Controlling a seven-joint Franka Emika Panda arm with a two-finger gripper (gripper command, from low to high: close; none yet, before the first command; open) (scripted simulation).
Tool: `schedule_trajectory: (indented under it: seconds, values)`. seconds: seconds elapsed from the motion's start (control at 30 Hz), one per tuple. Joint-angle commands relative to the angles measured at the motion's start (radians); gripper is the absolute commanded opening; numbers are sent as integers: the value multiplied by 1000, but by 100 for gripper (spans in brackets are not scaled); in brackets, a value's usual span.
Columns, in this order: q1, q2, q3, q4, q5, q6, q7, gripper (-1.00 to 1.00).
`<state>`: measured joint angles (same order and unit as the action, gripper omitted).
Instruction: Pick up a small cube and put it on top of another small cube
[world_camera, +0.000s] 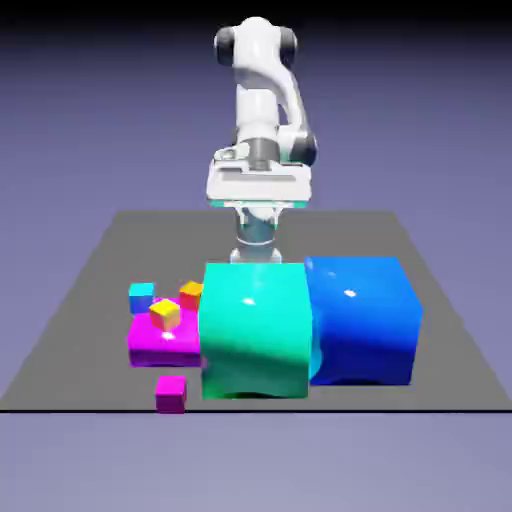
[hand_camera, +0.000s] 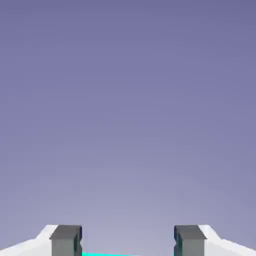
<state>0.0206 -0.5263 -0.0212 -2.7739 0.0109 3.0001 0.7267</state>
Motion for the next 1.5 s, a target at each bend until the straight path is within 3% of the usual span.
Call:
schedule_trajectory:
  seconds: [0.0,1.17,1.23,1.37,1.4,1.47]
  values:
    - [7,36,-18,30,9,-31,-12,0]
    - [257,1305,-632,1078,327,-1101,-426,0]
    - [261,1322,-640,1092,331,-1115,-432,0]
    - [245,1395,-597,1022,380,-979,-456,0]
    - [245,1395,-597,1022,380,-979,-456,-100]
    - [250,1371,-611,1044,364,-1022,-448,-100]
